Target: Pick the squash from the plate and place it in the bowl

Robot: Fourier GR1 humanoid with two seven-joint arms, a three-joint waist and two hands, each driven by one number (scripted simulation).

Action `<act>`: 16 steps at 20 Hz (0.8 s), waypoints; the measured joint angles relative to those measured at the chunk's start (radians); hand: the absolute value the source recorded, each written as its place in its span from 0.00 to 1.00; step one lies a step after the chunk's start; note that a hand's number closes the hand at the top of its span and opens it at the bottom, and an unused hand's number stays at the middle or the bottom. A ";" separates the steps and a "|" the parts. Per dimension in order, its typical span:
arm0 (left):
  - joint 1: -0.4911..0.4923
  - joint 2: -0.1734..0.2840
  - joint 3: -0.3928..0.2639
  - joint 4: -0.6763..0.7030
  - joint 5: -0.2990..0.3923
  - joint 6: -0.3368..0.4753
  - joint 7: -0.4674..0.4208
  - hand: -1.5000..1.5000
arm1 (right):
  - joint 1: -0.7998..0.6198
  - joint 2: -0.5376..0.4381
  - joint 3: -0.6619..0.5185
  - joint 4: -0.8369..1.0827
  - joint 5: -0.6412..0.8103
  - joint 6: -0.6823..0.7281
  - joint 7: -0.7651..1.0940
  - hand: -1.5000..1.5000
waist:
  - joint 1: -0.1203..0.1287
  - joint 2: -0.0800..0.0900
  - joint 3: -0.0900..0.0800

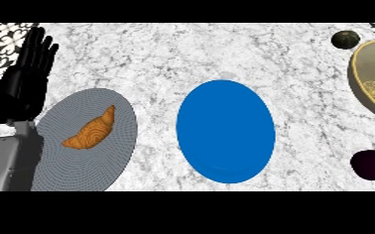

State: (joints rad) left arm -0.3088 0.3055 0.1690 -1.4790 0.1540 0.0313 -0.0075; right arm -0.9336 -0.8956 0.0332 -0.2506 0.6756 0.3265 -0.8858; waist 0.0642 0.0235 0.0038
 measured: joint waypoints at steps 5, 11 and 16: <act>0.002 -0.006 -0.004 -0.003 -0.006 0.003 -0.008 0.50 | -0.017 0.065 -0.034 0.077 -0.046 0.042 0.026 0.00 | 0.003 0.002 0.001; 0.007 0.003 0.006 -0.003 -0.002 -0.005 -0.009 0.50 | -0.040 0.081 -0.151 0.133 -0.173 0.066 0.040 0.00 | -0.001 0.003 0.002; 0.014 0.001 0.007 -0.007 0.003 -0.012 -0.015 0.50 | -0.075 0.030 -0.257 0.173 -0.278 0.086 0.099 0.00 | 0.006 0.009 0.003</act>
State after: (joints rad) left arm -0.2944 0.3070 0.1757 -1.4859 0.1569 0.0194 -0.0224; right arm -1.0088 -0.8657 -0.2235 -0.0772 0.3979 0.4126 -0.7864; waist 0.0704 0.0324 0.0072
